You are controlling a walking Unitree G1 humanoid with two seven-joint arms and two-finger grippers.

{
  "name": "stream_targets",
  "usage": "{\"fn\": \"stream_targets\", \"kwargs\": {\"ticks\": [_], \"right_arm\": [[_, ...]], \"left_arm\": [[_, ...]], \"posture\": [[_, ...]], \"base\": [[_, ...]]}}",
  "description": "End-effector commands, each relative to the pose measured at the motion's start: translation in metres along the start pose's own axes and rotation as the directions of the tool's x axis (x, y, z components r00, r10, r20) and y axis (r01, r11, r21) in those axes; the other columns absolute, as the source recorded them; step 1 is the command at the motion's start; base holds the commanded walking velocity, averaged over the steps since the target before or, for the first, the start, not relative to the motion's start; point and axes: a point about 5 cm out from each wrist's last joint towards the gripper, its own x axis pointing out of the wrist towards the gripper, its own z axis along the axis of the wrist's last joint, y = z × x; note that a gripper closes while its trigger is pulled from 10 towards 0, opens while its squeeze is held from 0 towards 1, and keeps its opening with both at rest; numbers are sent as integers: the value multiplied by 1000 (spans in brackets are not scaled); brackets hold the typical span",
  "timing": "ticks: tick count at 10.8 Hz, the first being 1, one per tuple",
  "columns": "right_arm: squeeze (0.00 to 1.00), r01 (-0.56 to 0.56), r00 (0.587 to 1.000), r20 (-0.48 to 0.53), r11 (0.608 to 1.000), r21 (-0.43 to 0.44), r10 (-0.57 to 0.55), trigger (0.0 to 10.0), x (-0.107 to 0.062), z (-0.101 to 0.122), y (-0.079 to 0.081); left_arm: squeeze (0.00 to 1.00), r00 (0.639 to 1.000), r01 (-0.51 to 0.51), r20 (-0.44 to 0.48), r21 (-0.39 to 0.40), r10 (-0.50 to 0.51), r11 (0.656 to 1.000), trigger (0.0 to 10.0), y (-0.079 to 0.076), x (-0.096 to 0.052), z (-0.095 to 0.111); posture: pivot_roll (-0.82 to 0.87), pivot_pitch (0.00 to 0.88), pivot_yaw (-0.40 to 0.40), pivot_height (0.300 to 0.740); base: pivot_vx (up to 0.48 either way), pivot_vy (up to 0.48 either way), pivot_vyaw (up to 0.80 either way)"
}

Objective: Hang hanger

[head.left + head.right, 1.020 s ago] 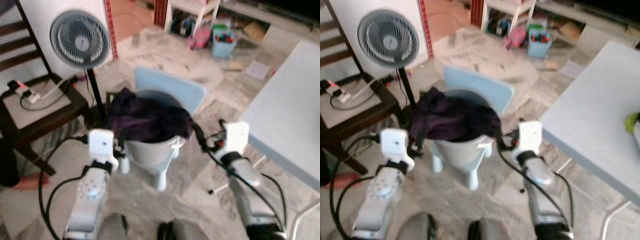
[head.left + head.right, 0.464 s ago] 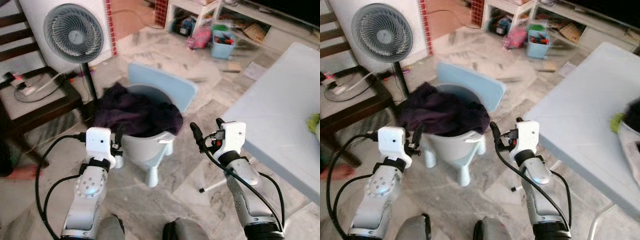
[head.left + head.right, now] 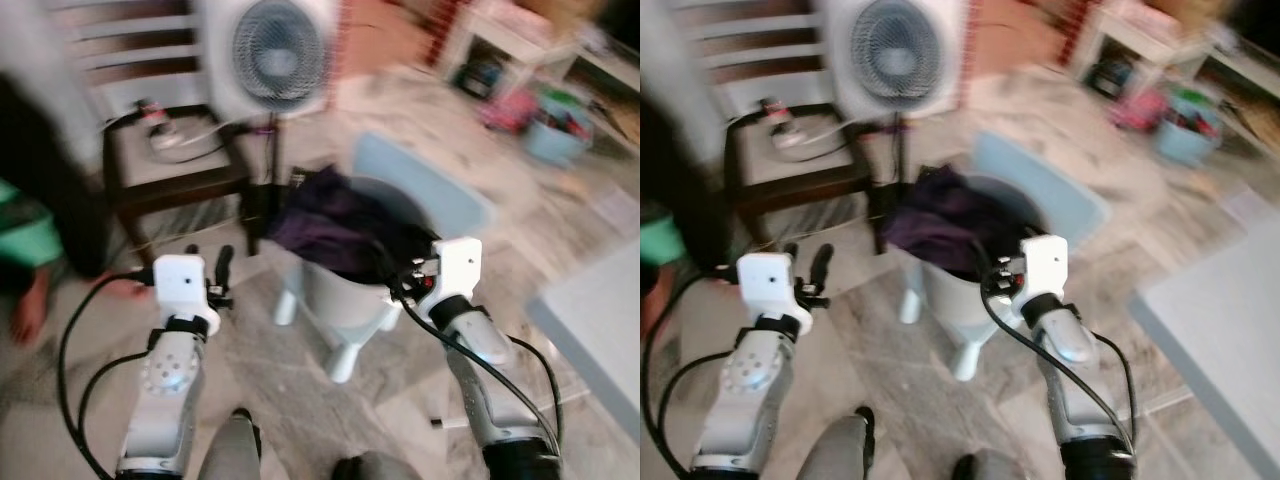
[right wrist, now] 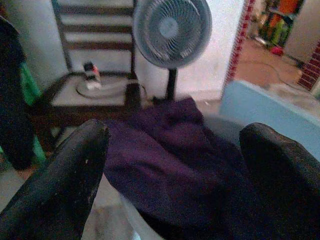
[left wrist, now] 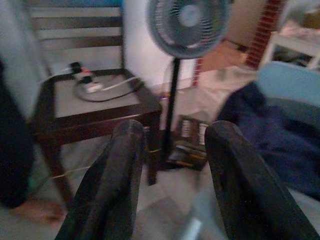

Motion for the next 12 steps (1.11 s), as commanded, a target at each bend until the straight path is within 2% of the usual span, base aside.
{"fn": "stream_targets", "kwargs": {"ticks": [1,8,12], "right_arm": [[0,37,999,-17,999,-8,-38,10000,-6,-4,-10],[0,51,998,-20,998,-28,-52,10000,-6,-4,-12],[0,64,998,-10,998,-25,-64,10000,-8,-2,-14]], "left_arm": [[0,1000,22,-4,-11,-22,1000,10000,-6,1,0],[0,999,50,9,-12,-50,999,10000,-12,4,2],[0,998,58,16,-12,-58,998,10000,-13,5,3]], "posture": [[-22,117,-101,740],[-32,118,-102,740],[-41,122,-101,740]], "base": [[0,0,0],[0,0,0],[0,-269,0]]}}
